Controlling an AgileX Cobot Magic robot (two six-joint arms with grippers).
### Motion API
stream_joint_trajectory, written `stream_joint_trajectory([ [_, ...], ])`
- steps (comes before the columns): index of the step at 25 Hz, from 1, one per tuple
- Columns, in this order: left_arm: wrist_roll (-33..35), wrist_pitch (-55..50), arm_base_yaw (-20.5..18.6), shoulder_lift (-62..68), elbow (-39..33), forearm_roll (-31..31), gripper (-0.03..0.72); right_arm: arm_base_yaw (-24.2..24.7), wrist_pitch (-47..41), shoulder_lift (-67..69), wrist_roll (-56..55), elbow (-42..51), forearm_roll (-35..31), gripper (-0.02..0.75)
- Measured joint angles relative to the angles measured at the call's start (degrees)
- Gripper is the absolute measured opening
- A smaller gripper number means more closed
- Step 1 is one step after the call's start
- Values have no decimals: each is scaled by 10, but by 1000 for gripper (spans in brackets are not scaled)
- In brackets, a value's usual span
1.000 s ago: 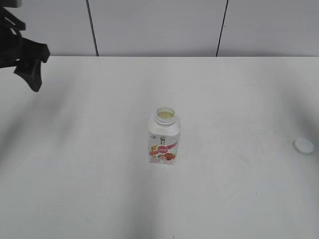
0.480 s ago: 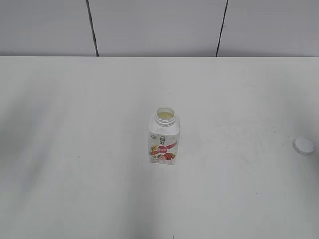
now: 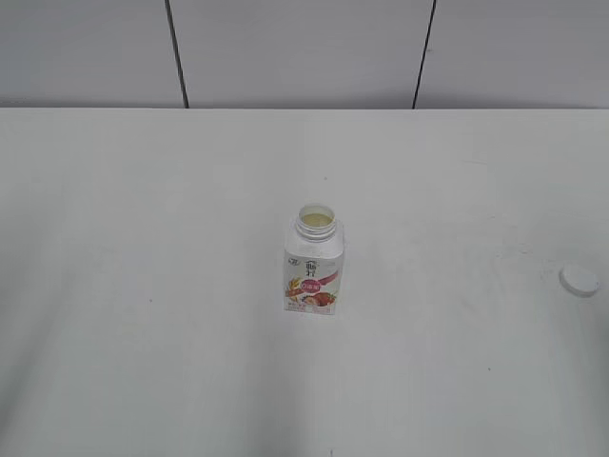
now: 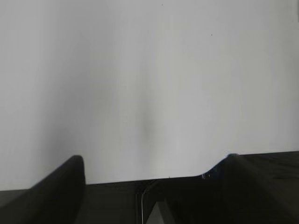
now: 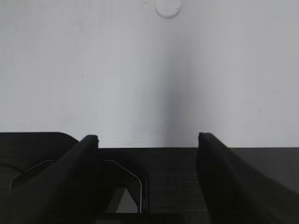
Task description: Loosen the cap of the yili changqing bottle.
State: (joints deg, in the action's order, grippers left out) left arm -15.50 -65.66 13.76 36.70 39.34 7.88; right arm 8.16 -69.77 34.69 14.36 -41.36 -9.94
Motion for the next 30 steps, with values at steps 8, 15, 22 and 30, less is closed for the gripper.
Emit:
stream_joint_trajectory([
  [8, 32, 28, 0, -217, -71, -1, 549, 0, 5, -182, 12, 96, -29, 519],
  [15, 42, 30, 0, -361, -82, -15, 544, 0, 2, -318, 14, 97, -46, 519],
  [22, 97, 49, 0, -371, -96, -36, 544, 0, -1, -351, 3, 93, -56, 518],
  [30, 104, 49, 0, -371, -96, -41, 544, 0, -1, -351, 12, 92, -33, 518],
])
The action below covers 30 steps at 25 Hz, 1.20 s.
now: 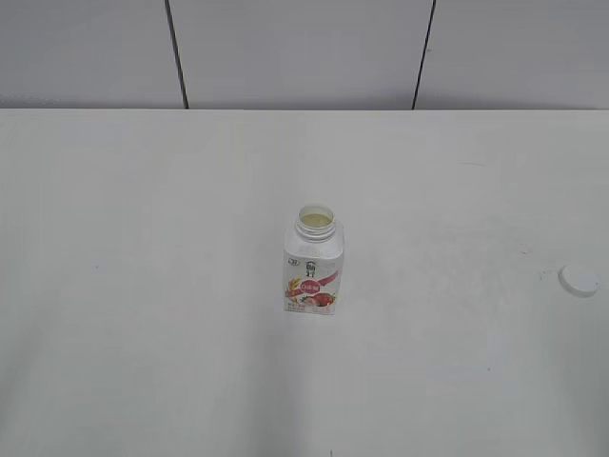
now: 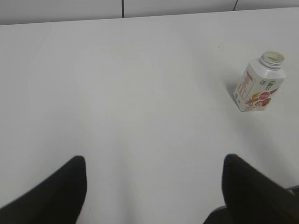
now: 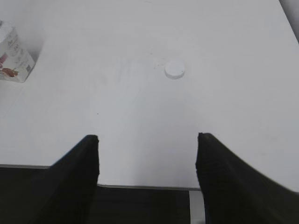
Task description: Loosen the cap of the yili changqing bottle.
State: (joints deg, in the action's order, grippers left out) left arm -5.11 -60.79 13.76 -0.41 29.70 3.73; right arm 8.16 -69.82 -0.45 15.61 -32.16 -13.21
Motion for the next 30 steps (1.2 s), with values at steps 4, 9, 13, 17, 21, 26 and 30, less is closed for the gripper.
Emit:
stream_joint_trajectory([
  [4, 0, 0, 0, 0, 0, 0, 544, 0, 36, 0, 1, 17, 1, 518],
  [9, 0, 1, 0, 0, 0, 0, 544, 0, 57, 0, 2, 28, -1, 518],
  [13, 0, 1, -3, 0, 0, -1, 544, 0, 57, 0, 2, 28, -2, 518],
  [17, 0, 1, -46, 0, 0, -1, 544, 0, 57, 0, 2, 28, -2, 518],
  [21, 1, 2, -75, 0, 0, -1, 544, 0, 58, 0, 2, 28, -2, 518],
  [26, 1, 2, -75, 0, 0, -1, 544, 0, 60, 0, 5, 28, 10, 517],
  [30, 1, 2, -75, 0, 0, -1, 544, 0, 60, 0, 5, 28, 23, 517],
])
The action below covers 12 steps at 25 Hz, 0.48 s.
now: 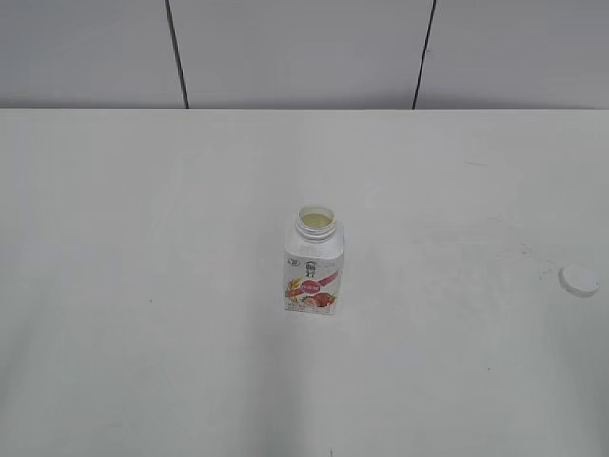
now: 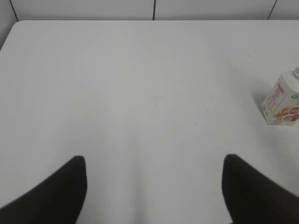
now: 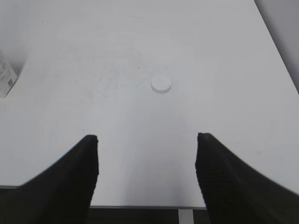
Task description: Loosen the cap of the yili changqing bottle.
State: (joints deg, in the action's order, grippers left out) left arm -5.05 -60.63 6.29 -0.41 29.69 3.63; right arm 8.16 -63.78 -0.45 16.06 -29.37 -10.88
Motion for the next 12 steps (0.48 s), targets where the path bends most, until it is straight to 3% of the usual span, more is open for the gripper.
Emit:
stream_joint_trajectory([
  [7, 0, 0, 0, 0, 0, 0, 544, -6, 0, 0, 0, 0, 2, 517],
  [12, 0, 0, 0, 0, 0, 0, 544, -43, 0, 0, 0, 0, 2, 515],
])
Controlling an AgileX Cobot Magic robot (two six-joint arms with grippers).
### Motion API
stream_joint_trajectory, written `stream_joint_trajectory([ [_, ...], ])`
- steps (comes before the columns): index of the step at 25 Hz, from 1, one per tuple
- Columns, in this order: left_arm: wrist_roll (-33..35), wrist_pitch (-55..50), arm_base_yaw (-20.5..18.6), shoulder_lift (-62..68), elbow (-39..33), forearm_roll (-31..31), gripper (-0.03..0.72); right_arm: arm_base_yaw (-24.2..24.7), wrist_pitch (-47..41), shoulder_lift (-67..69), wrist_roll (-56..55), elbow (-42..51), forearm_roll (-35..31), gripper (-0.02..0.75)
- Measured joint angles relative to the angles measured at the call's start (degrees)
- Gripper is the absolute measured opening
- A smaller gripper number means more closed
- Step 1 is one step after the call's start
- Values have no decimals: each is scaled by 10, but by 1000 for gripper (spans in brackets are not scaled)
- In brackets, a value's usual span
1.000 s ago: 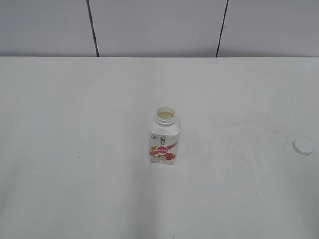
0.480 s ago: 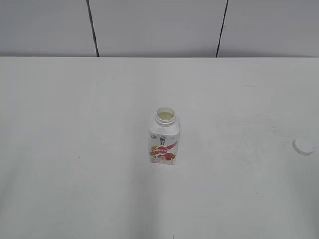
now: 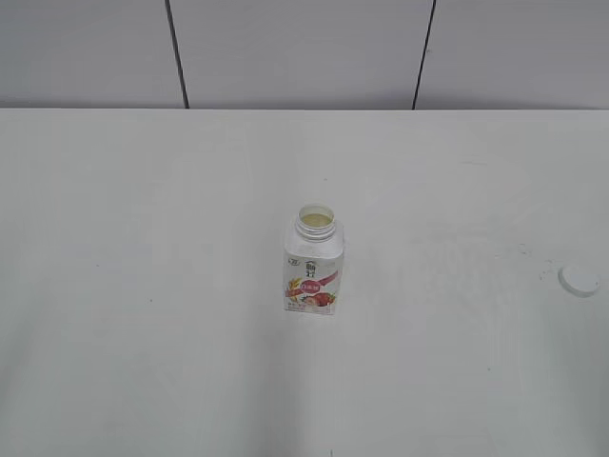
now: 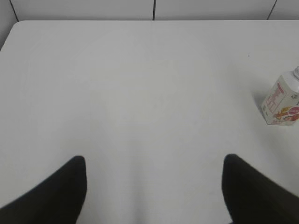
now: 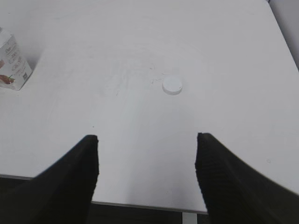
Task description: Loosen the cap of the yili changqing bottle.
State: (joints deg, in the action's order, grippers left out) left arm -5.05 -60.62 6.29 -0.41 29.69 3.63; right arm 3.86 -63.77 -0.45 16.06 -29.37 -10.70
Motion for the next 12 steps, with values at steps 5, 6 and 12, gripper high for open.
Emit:
stream_joint_trajectory([
  [5, 0, 0, -2, 0, 0, 0, 544, -4, 1, 0, -4, 0, -1, 515],
  [6, 0, 0, -2, 0, 0, 0, 544, -4, 1, 0, -5, 0, -1, 515],
  [12, 0, 0, -4, 0, 0, 0, 544, -4, 1, 0, -6, 0, -1, 515],
])
